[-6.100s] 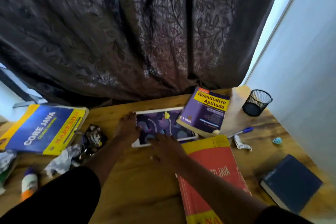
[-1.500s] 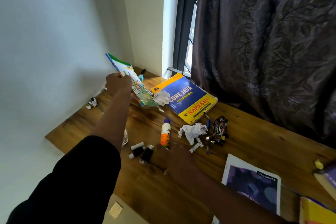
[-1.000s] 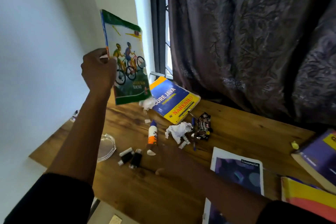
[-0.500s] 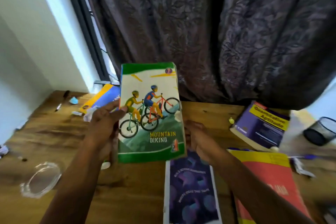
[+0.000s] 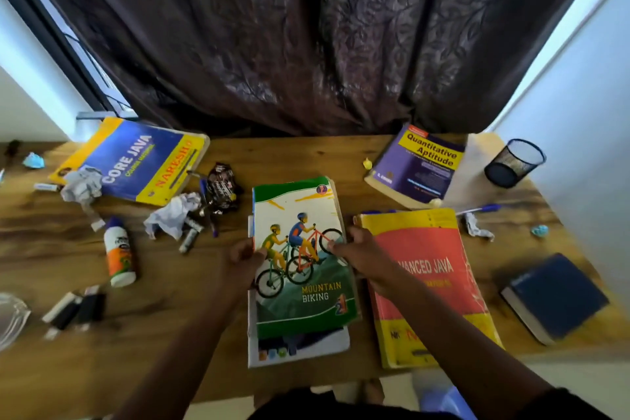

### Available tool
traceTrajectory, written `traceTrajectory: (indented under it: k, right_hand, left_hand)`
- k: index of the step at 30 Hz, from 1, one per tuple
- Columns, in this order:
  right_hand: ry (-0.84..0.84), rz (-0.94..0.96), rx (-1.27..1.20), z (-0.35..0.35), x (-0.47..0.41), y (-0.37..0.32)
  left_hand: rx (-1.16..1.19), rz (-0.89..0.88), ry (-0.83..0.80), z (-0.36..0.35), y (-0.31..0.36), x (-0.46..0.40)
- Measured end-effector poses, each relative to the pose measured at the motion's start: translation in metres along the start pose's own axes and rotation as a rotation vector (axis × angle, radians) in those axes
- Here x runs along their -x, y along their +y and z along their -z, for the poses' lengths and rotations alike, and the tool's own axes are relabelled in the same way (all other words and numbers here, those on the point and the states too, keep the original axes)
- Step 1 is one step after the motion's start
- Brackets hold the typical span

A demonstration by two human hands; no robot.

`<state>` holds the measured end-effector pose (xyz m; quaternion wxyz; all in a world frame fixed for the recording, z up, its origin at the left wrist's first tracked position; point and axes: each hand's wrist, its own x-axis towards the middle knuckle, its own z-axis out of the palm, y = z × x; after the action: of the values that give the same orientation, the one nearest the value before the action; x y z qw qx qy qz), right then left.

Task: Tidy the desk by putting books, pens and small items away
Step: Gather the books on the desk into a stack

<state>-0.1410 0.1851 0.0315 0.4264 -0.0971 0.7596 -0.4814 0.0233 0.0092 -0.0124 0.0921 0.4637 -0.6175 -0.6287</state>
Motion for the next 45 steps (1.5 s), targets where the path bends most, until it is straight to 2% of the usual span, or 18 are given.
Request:
traceTrajectory:
  k: [4,8,13,23,26,33,35,38,41,42,45]
  right_hand:
    - [0.009,-0.086,0.211,0.001,0.006,0.015]
    - [0.045,-0.005,0.412,0.001,0.006,0.023]
    - [0.128,0.109,0.683,-0.003,0.004,0.024]
    - [0.142,0.197,0.908,-0.018,-0.002,0.02]
    - [0.122,0.189,1.024,-0.02,-0.006,0.012]
    - [0.038,0.116,1.219,-0.022,-0.011,-0.003]
    - [0.051,0.126,1.29,-0.024,-0.011,-0.014]
    - [0.173,0.21,1.308,-0.034,-0.008,-0.041]
    - [0.243,0.384,1.286,-0.052,-0.01,-0.071]
    - [0.221,0.429,1.276,-0.061,-0.014,-0.081]
    - [0.15,0.513,1.23,-0.09,-0.039,-0.109]
  left_hand:
    - [-0.28,-0.082,0.03,0.0,-0.017,-0.002]
    - [-0.534,-0.176,0.169,0.001,-0.003,0.017]
    - [-0.579,-0.164,0.241,0.008,0.006,0.026]
    - [-0.591,-0.317,0.28,0.015,-0.012,0.022]
    - [-0.57,-0.35,0.274,0.017,-0.014,0.02]
    - [-0.598,-0.286,0.194,0.022,-0.004,0.01]
    - [-0.564,-0.326,0.26,0.033,0.005,0.008]
    - [-0.411,-0.382,0.485,0.063,0.033,0.001]
    - [-0.182,-0.266,0.711,0.11,0.063,-0.023]
    - [-0.131,-0.214,0.728,0.128,0.067,-0.038]
    - [0.119,-0.07,0.631,0.166,0.076,-0.072]
